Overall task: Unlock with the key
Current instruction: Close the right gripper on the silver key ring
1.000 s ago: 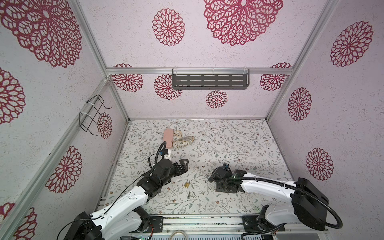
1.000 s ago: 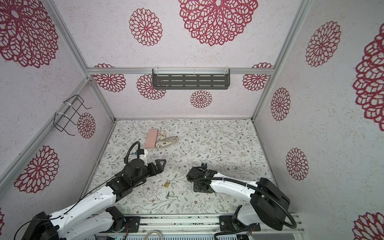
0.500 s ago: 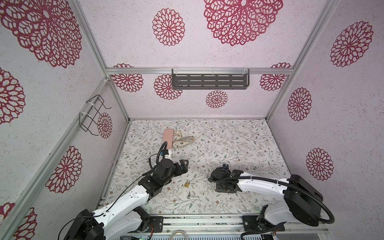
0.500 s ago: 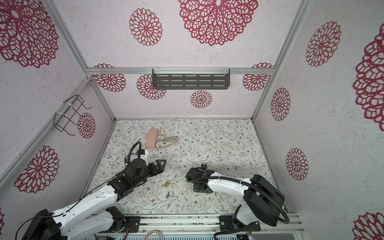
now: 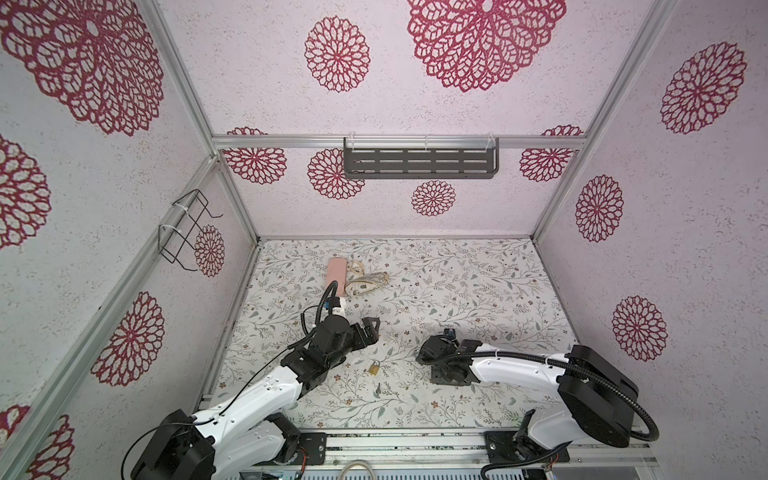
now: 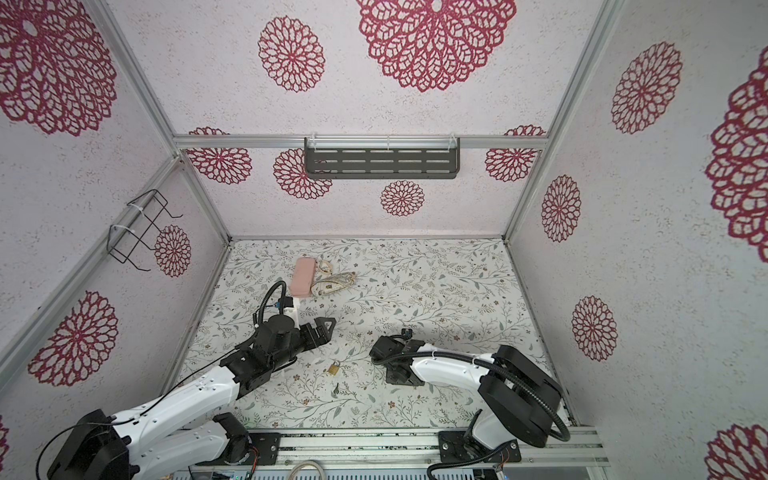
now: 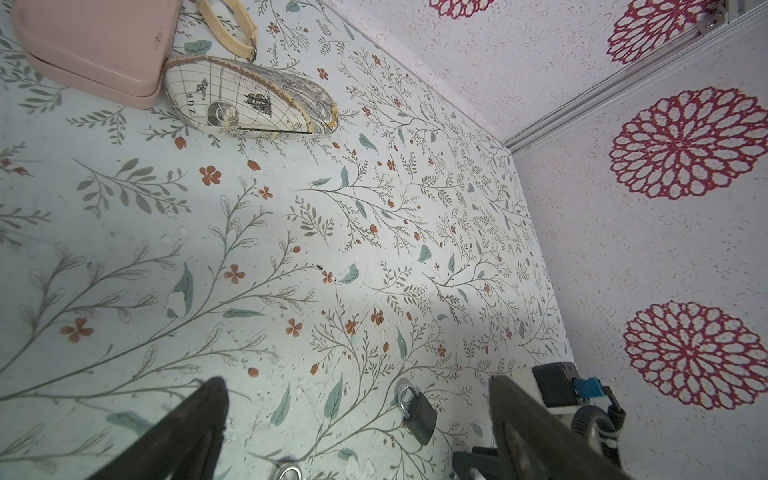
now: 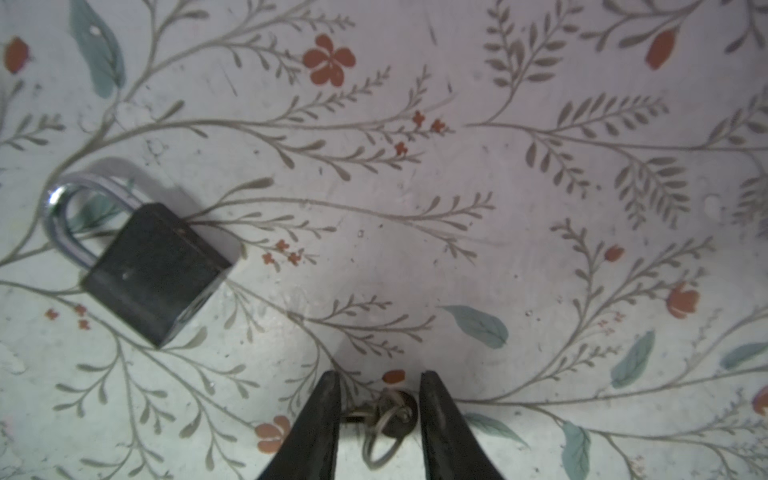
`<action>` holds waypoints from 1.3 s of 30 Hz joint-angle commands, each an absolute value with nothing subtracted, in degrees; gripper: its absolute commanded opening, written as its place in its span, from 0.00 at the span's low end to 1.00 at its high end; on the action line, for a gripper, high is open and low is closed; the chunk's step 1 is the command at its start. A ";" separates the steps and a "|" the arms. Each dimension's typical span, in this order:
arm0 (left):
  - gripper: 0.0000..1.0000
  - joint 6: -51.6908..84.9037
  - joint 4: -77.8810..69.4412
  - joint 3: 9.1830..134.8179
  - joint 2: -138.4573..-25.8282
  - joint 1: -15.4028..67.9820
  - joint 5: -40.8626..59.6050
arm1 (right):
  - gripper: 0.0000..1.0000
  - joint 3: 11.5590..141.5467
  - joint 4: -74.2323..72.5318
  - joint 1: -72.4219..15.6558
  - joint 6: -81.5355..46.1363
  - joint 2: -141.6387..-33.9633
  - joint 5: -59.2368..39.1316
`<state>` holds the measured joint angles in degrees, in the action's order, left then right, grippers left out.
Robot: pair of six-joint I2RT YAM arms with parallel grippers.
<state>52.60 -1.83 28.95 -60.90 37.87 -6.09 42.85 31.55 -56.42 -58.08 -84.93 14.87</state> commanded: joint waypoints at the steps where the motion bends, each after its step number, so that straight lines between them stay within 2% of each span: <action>1: 1.00 53.26 -3.16 30.32 -61.29 38.32 -5.81 | 0.33 43.44 34.35 -56.52 -58.19 -85.26 16.79; 12: 1.00 53.18 -3.41 30.94 -62.33 38.32 -5.34 | 0.31 43.95 36.55 -56.55 -58.18 -82.94 17.15; 16: 1.00 53.24 -3.30 31.04 -62.58 38.32 -5.16 | 0.25 43.80 36.39 -56.52 -57.82 -82.35 16.93; 39: 1.00 54.40 -2.55 31.69 -62.82 38.36 -4.66 | 0.29 38.91 31.54 -56.67 -58.53 -80.93 12.25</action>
